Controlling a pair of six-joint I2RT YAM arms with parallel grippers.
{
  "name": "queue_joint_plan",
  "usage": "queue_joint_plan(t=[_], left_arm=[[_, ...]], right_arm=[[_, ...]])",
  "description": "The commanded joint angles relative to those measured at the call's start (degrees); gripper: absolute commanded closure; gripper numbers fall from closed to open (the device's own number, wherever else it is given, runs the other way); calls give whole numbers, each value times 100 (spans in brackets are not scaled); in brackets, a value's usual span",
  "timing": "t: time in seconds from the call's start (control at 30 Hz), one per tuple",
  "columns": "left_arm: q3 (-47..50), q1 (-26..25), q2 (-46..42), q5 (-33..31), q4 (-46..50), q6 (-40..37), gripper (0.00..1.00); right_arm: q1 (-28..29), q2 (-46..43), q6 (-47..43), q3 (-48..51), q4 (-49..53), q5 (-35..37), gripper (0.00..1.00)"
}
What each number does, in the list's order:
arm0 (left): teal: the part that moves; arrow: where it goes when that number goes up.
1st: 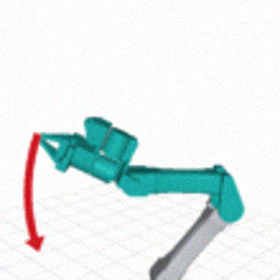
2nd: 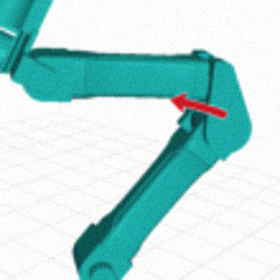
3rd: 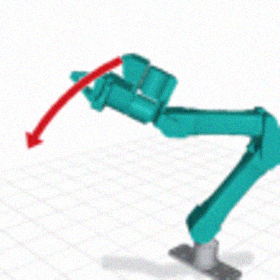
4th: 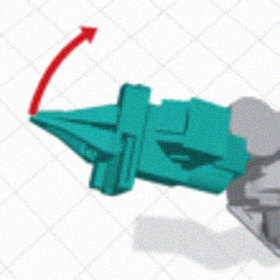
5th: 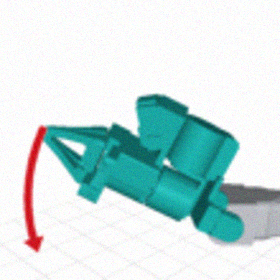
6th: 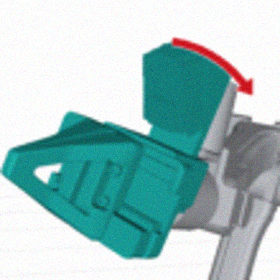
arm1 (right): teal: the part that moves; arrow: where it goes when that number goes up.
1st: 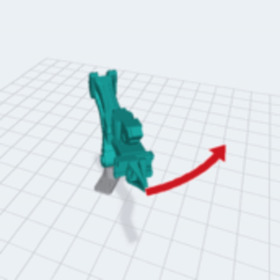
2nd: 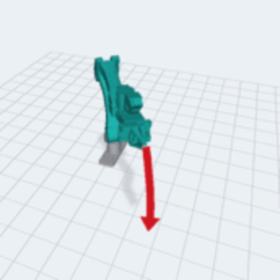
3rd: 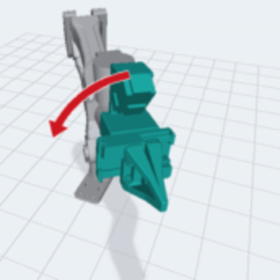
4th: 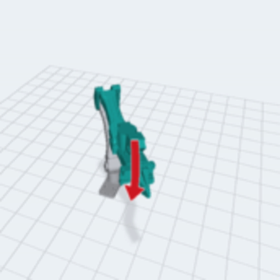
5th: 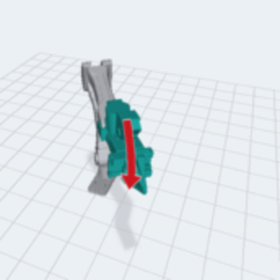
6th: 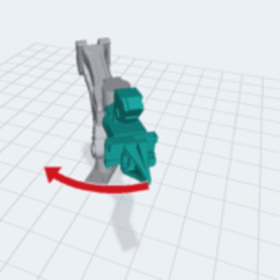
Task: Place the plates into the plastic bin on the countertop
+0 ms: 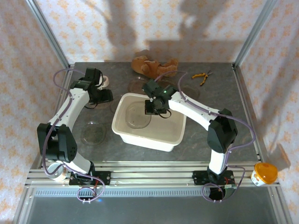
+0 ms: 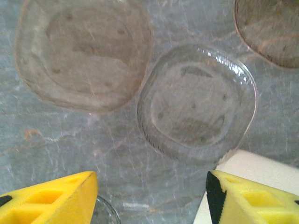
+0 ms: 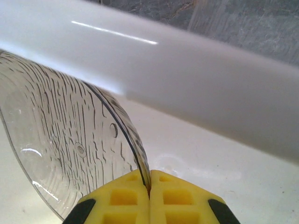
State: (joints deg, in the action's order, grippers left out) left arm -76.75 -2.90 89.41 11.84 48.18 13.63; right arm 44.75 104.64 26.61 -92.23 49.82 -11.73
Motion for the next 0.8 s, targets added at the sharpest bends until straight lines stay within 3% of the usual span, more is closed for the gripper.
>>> queue_joint_plan(t=[0.0, 0.77], left_arm=[[-18, -71, 77, 256, 530, -76, 37], [435, -877, 125, 1027, 834, -458, 43]], right_arm=[[3, -5, -251, -190, 365, 309, 100], [-599, -207, -1013, -372, 623, 698, 100]])
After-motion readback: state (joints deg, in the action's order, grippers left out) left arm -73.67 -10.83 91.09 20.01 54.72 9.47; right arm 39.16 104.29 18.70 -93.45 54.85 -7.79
